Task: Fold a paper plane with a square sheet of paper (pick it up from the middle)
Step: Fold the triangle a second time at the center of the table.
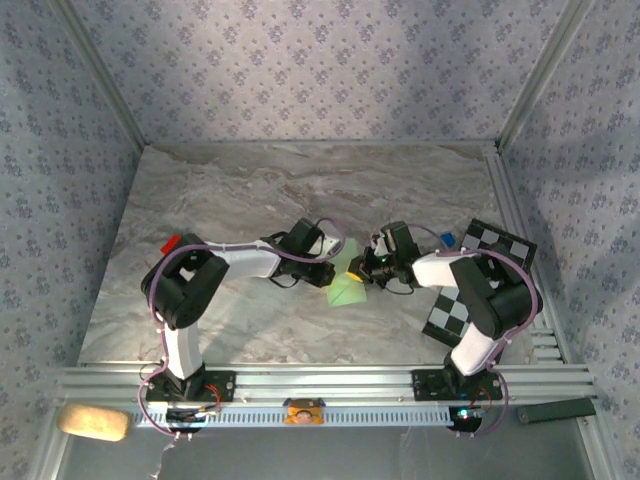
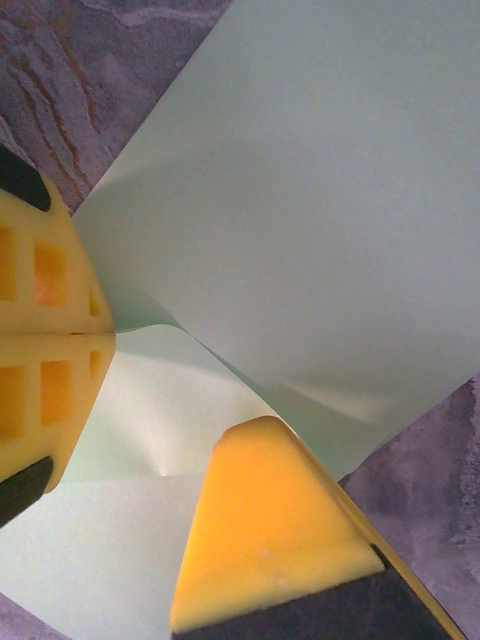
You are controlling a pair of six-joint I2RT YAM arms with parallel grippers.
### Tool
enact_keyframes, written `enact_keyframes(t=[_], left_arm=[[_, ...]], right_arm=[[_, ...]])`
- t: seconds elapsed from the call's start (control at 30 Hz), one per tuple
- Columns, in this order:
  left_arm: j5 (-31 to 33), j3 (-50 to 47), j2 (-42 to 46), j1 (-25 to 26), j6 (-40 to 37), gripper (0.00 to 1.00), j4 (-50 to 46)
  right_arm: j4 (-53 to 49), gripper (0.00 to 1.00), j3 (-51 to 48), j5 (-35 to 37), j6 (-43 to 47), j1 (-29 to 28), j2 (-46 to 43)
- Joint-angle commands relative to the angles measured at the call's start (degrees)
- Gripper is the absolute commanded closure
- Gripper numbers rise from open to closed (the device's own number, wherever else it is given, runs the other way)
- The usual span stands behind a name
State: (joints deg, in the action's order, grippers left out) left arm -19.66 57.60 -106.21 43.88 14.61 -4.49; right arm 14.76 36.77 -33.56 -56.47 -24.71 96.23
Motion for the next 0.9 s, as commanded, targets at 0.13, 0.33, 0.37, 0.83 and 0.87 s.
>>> enact_keyframes(t=[0.13,0.33,0.37,0.83,0.87], left_arm=[[0.90,0.14,-1.72,-0.20,-1.07,1.00,-3.24],[1.12,0.00,-1.59,-0.18,-1.08,1.00,-3.42],[1.11,0.05,-1.63,-0.26,-1.05,1.00,-3.42],[1.49,0.13,-1.53,-0.28,-0.99,1.00,-3.51],[1.38,0.20,-1.52,-0.27,-1.05,1.00,-3.57]], right_arm=[[3.33,0.99,-3.47,4.23,-3.43,2.32,3.32],[-1.71,0.99,-1.19,7.51,-1.24,2.36,-0.89],[-1.95,0.98,-1.24,8.04,-1.35,2.58,-1.33],[-1.01,0.98,0.65,2.74,1.62,0.27,-4.46],[-1.49,0.98,0.92,2.00,1.83,-0.14,-3.90]])
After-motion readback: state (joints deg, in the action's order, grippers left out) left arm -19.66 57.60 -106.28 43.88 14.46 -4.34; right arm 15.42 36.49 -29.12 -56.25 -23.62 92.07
